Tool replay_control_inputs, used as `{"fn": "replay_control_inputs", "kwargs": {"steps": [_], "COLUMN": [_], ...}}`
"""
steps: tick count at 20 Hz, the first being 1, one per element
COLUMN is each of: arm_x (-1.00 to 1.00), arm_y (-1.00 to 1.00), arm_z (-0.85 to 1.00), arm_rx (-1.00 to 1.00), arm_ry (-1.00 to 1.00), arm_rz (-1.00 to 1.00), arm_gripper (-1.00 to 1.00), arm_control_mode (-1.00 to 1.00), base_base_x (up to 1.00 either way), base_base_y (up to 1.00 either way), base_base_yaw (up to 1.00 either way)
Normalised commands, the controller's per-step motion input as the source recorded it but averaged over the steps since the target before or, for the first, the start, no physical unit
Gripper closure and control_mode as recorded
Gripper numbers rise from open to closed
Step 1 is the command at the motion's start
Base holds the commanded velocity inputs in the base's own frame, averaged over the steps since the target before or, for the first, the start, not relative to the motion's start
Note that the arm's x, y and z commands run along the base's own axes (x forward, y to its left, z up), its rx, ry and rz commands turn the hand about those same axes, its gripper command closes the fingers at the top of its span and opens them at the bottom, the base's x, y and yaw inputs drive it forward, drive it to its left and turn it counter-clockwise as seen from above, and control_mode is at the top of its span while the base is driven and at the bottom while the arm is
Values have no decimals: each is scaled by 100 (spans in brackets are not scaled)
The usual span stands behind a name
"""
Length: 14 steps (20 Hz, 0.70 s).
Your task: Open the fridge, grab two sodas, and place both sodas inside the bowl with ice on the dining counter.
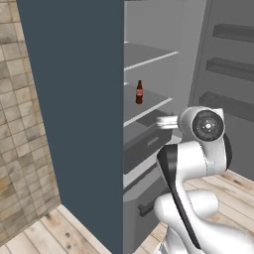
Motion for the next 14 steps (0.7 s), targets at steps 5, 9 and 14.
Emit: {"fn": "replay_control_inputs", "kwargs": {"steps": [5,9,14], "arm_x": [0,0,0], "arm_y": [0,0,0], "arm_z": [-12,0,0], "arm_rx": [0,0,0], "arm_ry": [0,0,0], "arm_rz": [9,0,0], "arm_gripper": [-100,-100,-100], "arm_control_mode": [100,100,100], "base_base_x": [0,1,1], "base_base_y": [-1,-18,-32], "base_base_yaw": [10,33,35]}}
